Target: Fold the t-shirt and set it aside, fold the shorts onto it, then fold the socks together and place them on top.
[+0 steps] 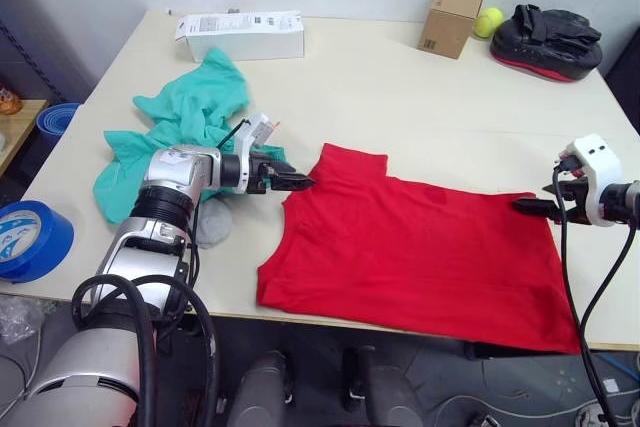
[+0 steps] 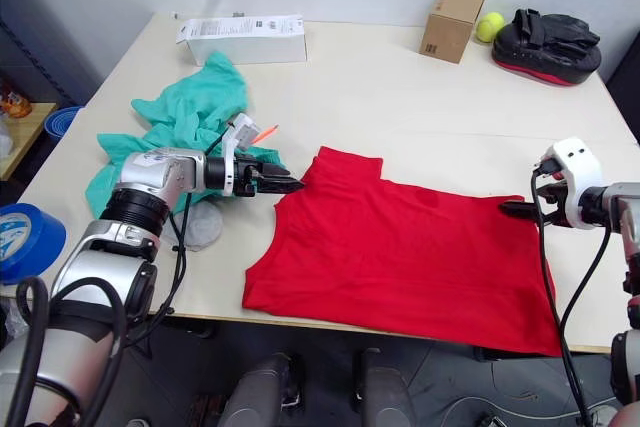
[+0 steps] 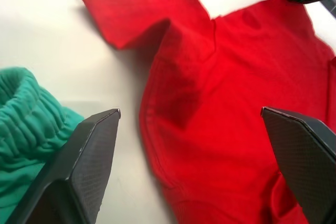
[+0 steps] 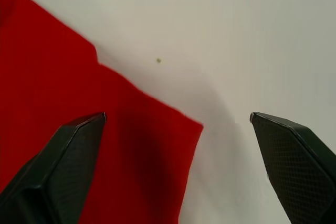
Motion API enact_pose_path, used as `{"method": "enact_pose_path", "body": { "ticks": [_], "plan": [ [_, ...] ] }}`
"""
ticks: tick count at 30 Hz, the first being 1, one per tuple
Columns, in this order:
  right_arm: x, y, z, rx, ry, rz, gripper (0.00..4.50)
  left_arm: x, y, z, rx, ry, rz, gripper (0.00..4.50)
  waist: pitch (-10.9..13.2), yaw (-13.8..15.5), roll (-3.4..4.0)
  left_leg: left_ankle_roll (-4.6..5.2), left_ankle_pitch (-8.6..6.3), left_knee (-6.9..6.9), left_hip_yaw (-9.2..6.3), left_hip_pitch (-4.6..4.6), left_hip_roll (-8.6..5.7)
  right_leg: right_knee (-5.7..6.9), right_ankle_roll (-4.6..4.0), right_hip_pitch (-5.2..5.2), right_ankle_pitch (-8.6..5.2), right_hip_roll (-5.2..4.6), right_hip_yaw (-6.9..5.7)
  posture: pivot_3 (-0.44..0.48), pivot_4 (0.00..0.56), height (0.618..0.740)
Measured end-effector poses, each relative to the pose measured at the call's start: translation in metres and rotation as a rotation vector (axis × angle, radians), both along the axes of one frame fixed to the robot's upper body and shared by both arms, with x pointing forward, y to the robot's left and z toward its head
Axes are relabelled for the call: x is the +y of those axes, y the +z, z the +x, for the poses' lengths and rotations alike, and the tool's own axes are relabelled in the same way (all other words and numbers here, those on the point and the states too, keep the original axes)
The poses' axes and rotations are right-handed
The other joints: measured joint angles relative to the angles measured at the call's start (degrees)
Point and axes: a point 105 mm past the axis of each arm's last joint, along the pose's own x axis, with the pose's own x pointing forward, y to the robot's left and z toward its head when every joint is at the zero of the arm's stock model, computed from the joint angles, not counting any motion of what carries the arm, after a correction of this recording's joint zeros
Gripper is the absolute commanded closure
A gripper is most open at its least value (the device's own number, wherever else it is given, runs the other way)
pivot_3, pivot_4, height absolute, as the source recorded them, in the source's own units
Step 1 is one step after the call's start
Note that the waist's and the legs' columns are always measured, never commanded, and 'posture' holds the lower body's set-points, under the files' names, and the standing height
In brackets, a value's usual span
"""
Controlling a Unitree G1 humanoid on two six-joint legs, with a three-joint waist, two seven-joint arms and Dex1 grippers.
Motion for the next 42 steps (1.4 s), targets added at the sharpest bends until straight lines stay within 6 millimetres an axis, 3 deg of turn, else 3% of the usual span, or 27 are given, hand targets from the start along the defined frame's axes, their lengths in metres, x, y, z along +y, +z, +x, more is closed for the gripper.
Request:
{"method": "enact_pose_path", "body": {
  "ticks": [3,4,7,16,19,24,27,33,37,40,42],
  "plan": [
    [-0.002,0.003,0.0,0.007,-0.001,0.013,0.2,-0.003,-0.001,0.001,-0.007,-0.013,0.011,0.0,0.0,-0.15,0.0,-0.04,0.02,-0.02,0.01,0.08,0.03,0.07,-0.02,0.0,0.01,0.03,0.01,0.0,0.15,0.74],
    [-0.003,0.002,0.0,0.011,-0.01,0.018,0.4,-0.006,-0.001,0.001,-0.01,-0.023,0.008,0.0,0.0,-0.14,0.0,-0.06,0.03,-0.03,0.01,0.08,0.03,0.09,-0.02,0.0,0.01,0.03,0.01,0.0,0.15,0.74],
    [-0.001,0.0,0.004,0.02,-0.033,0.062,1.31,-0.013,-0.002,0.002,0.002,-0.026,-0.012,0.6,0.0,-0.25,0.0,-0.17,0.09,-0.04,0.03,0.11,0.04,0.11,-0.03,0.0,0.01,0.05,0.02,0.0,0.15,0.74],
    [0.005,-0.009,0.005,0.043,-0.036,0.1,4.5,-0.014,-0.006,0.003,0.007,-0.025,-0.006,3.48,0.0,-0.12,0.0,-0.17,0.09,-0.05,0.03,0.1,0.03,0.11,-0.03,0.0,0.01,0.04,0.01,0.0,0.15,0.74],
    [0.005,-0.005,0.007,0.011,-0.035,0.114,4.5,-0.014,-0.005,0.003,0.005,-0.029,-0.005,4.45,0.0,-0.14,0.0,-0.18,0.09,-0.06,0.03,0.1,0.03,0.11,-0.03,0.0,0.01,0.04,0.01,0.0,0.15,0.74],
    [0.001,0.012,0.01,-0.129,-0.025,0.11,4.5,-0.011,0.004,0.005,-0.043,-0.027,-0.038,4.48,0.0,-0.08,0.0,-0.19,0.1,-0.08,0.03,0.11,0.03,0.11,-0.03,0.0,0.01,0.04,0.0,0.0,0.15,0.74],
    [0.007,0.016,0.004,-0.211,0.072,0.053,4.5,-0.004,0.012,0.007,-0.104,-0.027,-0.039,4.48,0.0,-0.04,0.0,-0.19,0.1,-0.13,0.03,0.12,0.03,0.1,-0.03,0.0,0.01,0.06,-0.01,0.0,0.15,0.74],
    [0.019,-0.007,-0.02,-0.218,0.235,-0.061,4.5,-0.005,0.007,-0.009,-0.176,-0.127,-0.022,4.48,0.0,-0.01,0.0,-0.32,0.16,-0.09,0.1,0.22,0.04,0.13,-0.02,0.1,0.01,0.06,0.03,0.0,0.15,0.74],
    [0.026,-0.009,-0.021,-0.229,0.259,-0.07,4.5,-0.012,0.0,-0.011,-0.169,-0.129,-0.011,4.48,0.0,-0.2,0.0,-0.15,0.08,-0.04,0.06,0.34,0.05,0.15,-0.02,0.21,0.04,0.07,0.06,0.0,0.15,0.74],
    [0.03,-0.007,-0.02,-0.24,0.269,-0.074,4.5,-0.013,-0.002,-0.006,-0.172,-0.09,0.004,3.94,0.0,-0.13,0.0,-0.15,0.08,-0.07,0.0,0.34,0.06,0.13,-0.02,0.21,0.03,0.08,0.02,0.0,0.15,0.74],
    [0.03,-0.007,-0.02,-0.234,0.264,-0.067,4.5,-0.012,-0.001,-0.001,-0.182,-0.07,0.022,3.3,0.0,-0.05,0.0,-0.15,0.08,-0.09,0.0,0.33,0.06,0.11,-0.02,0.21,0.03,0.07,0.01,0.0,0.15,0.74]
  ]
}}
